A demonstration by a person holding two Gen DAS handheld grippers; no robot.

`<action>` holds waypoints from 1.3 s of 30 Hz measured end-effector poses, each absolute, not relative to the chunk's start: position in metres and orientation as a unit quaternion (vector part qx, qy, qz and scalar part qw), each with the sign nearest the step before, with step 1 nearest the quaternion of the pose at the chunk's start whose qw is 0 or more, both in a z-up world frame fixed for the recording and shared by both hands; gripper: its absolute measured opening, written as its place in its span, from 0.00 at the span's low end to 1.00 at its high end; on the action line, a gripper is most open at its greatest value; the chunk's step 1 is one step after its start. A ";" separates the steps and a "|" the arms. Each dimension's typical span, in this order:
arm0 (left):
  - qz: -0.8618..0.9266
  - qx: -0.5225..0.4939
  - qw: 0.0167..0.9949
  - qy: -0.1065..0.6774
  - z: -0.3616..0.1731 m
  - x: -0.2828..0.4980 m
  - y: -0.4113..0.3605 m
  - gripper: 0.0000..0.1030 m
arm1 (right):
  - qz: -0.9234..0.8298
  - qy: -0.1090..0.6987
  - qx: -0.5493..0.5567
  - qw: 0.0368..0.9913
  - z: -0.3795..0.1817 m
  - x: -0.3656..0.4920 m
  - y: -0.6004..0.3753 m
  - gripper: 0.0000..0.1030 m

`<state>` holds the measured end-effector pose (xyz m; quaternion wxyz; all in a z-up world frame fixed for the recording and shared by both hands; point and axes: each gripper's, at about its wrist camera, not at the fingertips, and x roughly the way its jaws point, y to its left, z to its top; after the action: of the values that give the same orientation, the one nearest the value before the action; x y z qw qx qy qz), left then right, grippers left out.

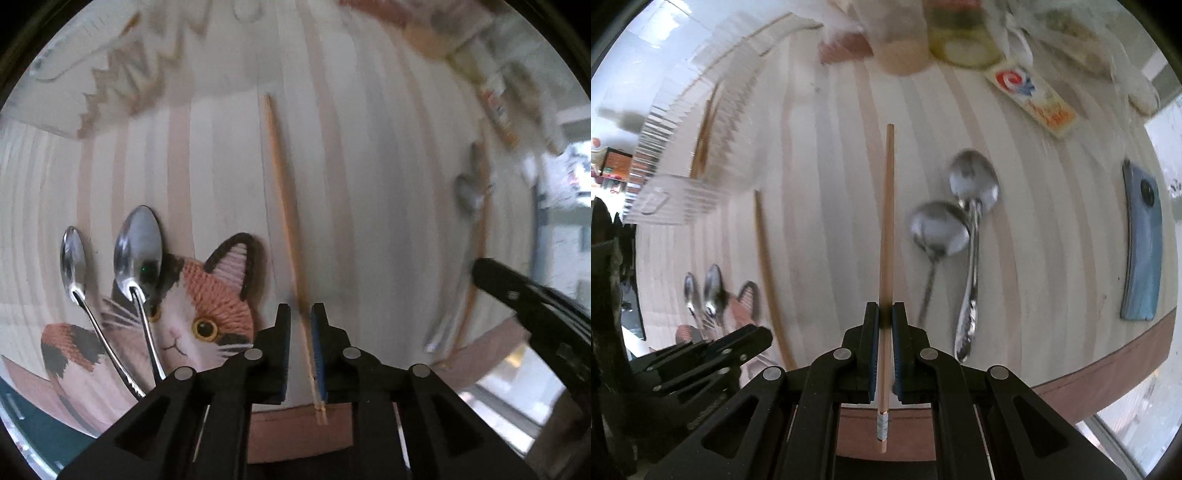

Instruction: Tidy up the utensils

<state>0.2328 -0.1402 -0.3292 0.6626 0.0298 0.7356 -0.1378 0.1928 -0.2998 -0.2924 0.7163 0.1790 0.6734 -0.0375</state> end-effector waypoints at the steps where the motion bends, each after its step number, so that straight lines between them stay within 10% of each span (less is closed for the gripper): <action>1: -0.136 0.039 0.675 0.724 -0.327 0.232 -0.143 0.10 | -0.040 0.675 0.179 0.715 -0.294 0.190 -0.301 0.07; 22: -0.182 0.109 0.759 0.615 -0.219 0.212 -0.180 0.04 | -0.041 0.635 0.199 0.745 -0.248 0.177 -0.331 0.07; 39: -0.122 -0.001 0.824 0.553 -0.126 0.342 -0.077 0.04 | 0.041 0.565 0.197 0.800 -0.142 0.315 -0.283 0.07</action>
<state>0.3417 -0.0767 -0.1260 0.8245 -0.0014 0.5526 -0.1220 0.3150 -0.2830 -0.1422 0.8004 0.1969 0.5647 0.0411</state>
